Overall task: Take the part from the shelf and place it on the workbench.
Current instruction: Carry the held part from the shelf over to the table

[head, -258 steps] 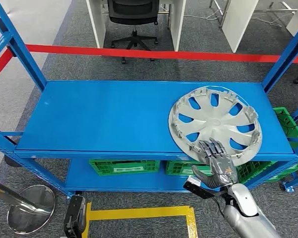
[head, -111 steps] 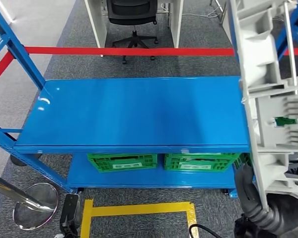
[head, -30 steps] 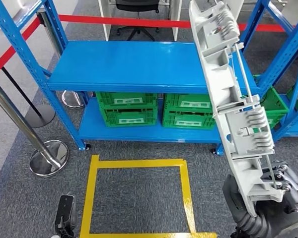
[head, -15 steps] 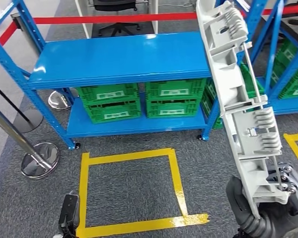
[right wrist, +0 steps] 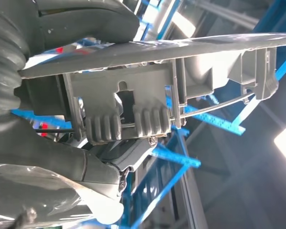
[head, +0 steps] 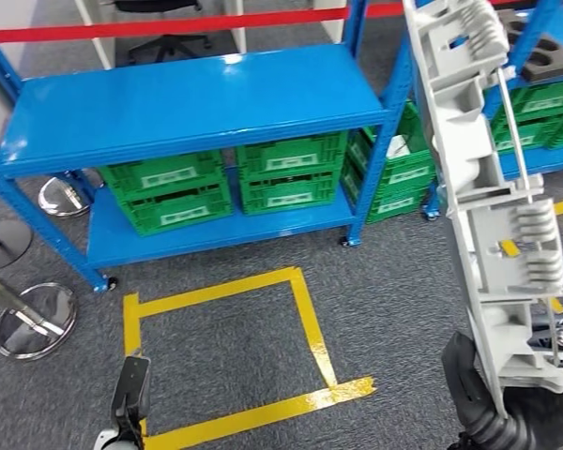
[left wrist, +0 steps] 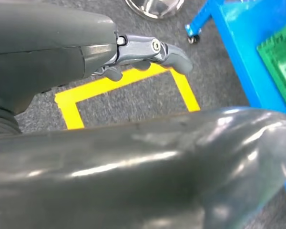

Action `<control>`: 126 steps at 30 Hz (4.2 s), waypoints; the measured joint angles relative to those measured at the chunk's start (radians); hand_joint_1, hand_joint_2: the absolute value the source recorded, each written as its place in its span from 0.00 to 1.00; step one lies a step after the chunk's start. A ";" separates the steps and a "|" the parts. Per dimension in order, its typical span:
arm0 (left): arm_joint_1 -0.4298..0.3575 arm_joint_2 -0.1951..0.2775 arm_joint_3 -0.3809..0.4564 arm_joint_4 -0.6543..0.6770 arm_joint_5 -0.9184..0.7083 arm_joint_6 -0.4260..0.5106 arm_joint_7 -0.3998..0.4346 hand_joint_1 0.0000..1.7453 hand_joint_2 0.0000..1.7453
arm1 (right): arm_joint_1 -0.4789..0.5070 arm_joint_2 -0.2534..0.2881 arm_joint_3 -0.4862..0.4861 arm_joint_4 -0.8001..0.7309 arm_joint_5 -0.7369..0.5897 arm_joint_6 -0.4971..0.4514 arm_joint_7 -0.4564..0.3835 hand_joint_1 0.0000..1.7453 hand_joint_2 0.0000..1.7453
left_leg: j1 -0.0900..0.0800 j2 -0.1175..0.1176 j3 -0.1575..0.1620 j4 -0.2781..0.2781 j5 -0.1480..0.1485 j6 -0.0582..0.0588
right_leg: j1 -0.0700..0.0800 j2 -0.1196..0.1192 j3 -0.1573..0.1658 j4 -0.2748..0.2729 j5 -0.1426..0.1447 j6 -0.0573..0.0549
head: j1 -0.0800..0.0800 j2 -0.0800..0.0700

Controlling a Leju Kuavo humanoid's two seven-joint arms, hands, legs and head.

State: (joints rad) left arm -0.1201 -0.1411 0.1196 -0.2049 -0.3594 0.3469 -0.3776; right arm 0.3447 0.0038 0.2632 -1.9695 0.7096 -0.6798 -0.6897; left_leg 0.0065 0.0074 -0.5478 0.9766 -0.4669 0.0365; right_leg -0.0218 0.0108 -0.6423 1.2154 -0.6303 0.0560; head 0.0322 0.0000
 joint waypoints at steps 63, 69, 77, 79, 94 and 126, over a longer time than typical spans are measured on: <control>-0.002 -0.001 -0.001 -0.004 -0.052 -0.021 0.017 0.00 0.00 | 0.016 0.052 0.009 -0.010 -0.044 0.000 -0.003 1.00 1.00 | 0.005 0.039 0.013 0.029 -0.035 -0.004 | 0.003 -0.006 -0.111 0.085 0.053 0.000 | 0.014 0.000; -0.009 -0.007 0.000 -0.006 -0.038 -0.024 0.000 0.00 0.00 | 0.006 0.052 -0.002 -0.010 -0.060 0.000 -0.003 1.00 1.00 | -0.007 0.108 0.021 0.034 -0.047 -0.022 | 0.017 -0.103 0.050 -0.196 0.154 -0.020 | 0.014 0.000; 0.005 -0.002 0.001 -0.007 -0.046 -0.004 0.013 0.00 0.00 | -0.008 0.053 -0.017 -0.009 -0.077 0.000 -0.003 1.00 1.00 | 0.001 0.005 -0.087 0.296 -0.189 -0.040 | 0.016 0.005 0.043 -0.200 0.166 -0.063 | 0.008 0.000; 0.008 -0.002 0.005 -0.007 -0.033 -0.007 -0.001 0.00 0.00 | -0.010 0.053 -0.019 -0.007 -0.080 0.000 -0.003 1.00 1.00 | 0.001 0.000 -0.100 0.313 -0.166 -0.035 | 0.018 0.040 0.043 -0.200 0.168 -0.065 | 0.008 0.000; 0.011 -0.008 0.034 -0.007 -0.019 0.005 0.001 0.00 0.00 | -0.011 0.053 -0.025 0.002 -0.078 0.000 -0.003 1.00 1.00 | 0.003 0.037 0.007 0.028 -0.032 -0.002 | 0.002 -0.008 -0.120 0.078 0.069 -0.003 | 0.017 0.000; 0.014 -0.009 0.048 -0.007 -0.035 -0.033 0.028 0.00 0.00 | 0.001 0.067 -0.062 -0.006 -0.019 0.000 -0.003 1.00 1.00 | 0.003 0.049 0.000 0.026 -0.026 -0.005 | 0.001 -0.020 -0.078 -0.003 0.110 -0.004 | 0.010 0.000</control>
State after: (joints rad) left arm -0.1059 -0.1505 0.1681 -0.2118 -0.3941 0.3137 -0.3495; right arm 0.3452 0.0706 0.2009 -1.9758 0.6909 -0.6797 -0.6927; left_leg 0.0097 0.0569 -0.5476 1.0026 -0.4928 0.0314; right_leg -0.0211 -0.0090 -0.7206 1.2120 -0.5205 0.0525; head 0.0426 0.0000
